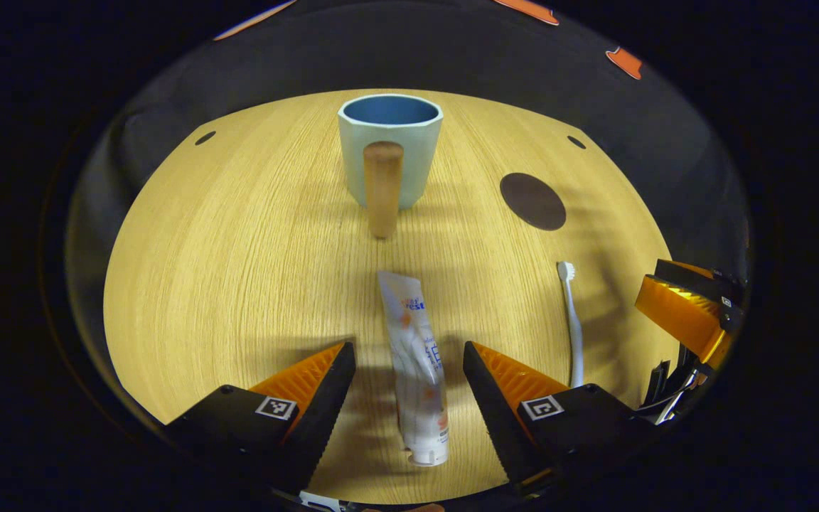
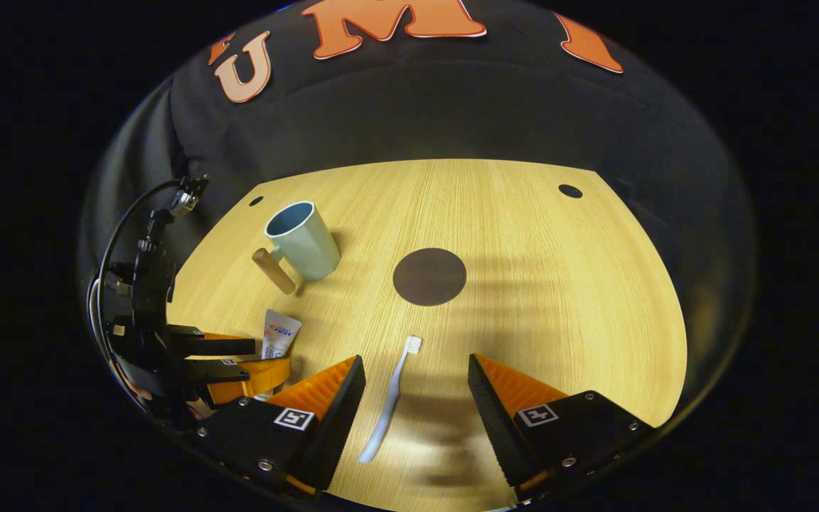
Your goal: Put the toothbrush and toothpaste on the desktop into the cup, then pick up the cup and place it on the coaster on the desktop.
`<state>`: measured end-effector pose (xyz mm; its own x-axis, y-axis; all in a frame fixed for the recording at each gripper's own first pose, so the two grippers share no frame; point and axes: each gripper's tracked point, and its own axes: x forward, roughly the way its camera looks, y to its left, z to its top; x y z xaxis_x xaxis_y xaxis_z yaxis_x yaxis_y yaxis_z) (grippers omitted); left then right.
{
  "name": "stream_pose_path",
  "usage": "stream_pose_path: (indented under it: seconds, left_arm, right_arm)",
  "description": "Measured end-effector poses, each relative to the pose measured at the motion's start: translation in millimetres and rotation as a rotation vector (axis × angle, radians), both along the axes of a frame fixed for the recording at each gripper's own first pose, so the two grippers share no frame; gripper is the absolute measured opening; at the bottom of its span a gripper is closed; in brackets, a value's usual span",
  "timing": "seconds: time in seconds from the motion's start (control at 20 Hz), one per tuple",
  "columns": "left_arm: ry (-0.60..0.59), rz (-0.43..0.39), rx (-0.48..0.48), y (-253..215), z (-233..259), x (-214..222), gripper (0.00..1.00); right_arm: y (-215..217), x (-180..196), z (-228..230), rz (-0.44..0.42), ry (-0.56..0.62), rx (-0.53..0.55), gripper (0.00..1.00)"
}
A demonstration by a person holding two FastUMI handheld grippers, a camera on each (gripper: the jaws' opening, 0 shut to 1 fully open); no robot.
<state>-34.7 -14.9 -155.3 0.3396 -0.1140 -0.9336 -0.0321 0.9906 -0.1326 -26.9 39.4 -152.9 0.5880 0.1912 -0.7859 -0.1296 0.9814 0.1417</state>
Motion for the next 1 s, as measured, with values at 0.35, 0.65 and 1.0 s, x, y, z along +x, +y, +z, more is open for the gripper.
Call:
stream_pose_path:
  seconds: [0.35, 0.65, 1.0]
  left_arm:
    - [0.037, 0.01, 0.023, 4, -3, -6, 0.52]
    - [-0.007, -0.014, 0.001, -1, 7, -2, 0.3]
    - [-0.031, -0.028, -0.076, -9, 8, -2, 0.21]
  right_arm:
    - [4, -6, -19, 0.008, 0.061, -0.009, 0.88]
    - [11, -17, -45, 0.046, 0.131, -0.067, 0.86]
    - [27, -26, -65, 0.069, 0.203, -0.079, 0.64]
